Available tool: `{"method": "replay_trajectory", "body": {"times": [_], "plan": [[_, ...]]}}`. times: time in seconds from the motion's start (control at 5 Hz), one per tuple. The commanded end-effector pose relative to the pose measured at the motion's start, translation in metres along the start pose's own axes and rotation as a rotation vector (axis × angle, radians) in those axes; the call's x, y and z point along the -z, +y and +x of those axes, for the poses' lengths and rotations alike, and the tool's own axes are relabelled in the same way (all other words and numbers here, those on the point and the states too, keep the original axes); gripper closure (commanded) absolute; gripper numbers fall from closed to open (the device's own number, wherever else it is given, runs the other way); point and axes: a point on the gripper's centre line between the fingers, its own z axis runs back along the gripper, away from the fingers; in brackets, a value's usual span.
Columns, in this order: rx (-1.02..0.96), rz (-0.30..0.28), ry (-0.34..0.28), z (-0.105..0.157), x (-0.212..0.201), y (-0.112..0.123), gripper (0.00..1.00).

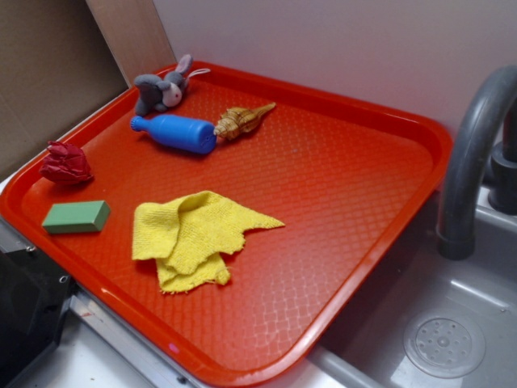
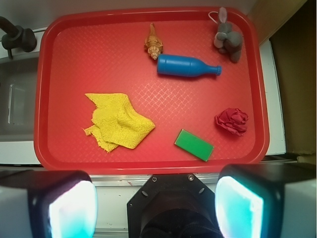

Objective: Grab the red paper.

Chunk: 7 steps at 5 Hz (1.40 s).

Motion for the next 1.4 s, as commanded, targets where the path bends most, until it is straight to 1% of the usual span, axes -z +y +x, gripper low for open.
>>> {"method": "replay_trajectory", "body": {"times": [0.0, 0.2, 0.4, 0.6, 0.8, 1.0, 1.2], "plan": [[0.000, 0.000, 0.000, 0.000, 0.000, 0.000, 0.00], [0.234, 0.076, -0.118, 0.017, 0.014, 0.039, 0.00], [0.369, 0.093, -0.106, 0.035, 0.020, 0.074, 0.00], [0.524, 0.170, -0.034, 0.058, 0.029, 0.121, 0.00], [0.679, 0.221, 0.068, 0.068, 0.048, 0.157, 0.00], [0.897, 0.247, 0.244, 0.068, 0.084, 0.165, 0.00], [0.946, 0.204, 0.340, 0.057, 0.115, 0.160, 0.00]]}}
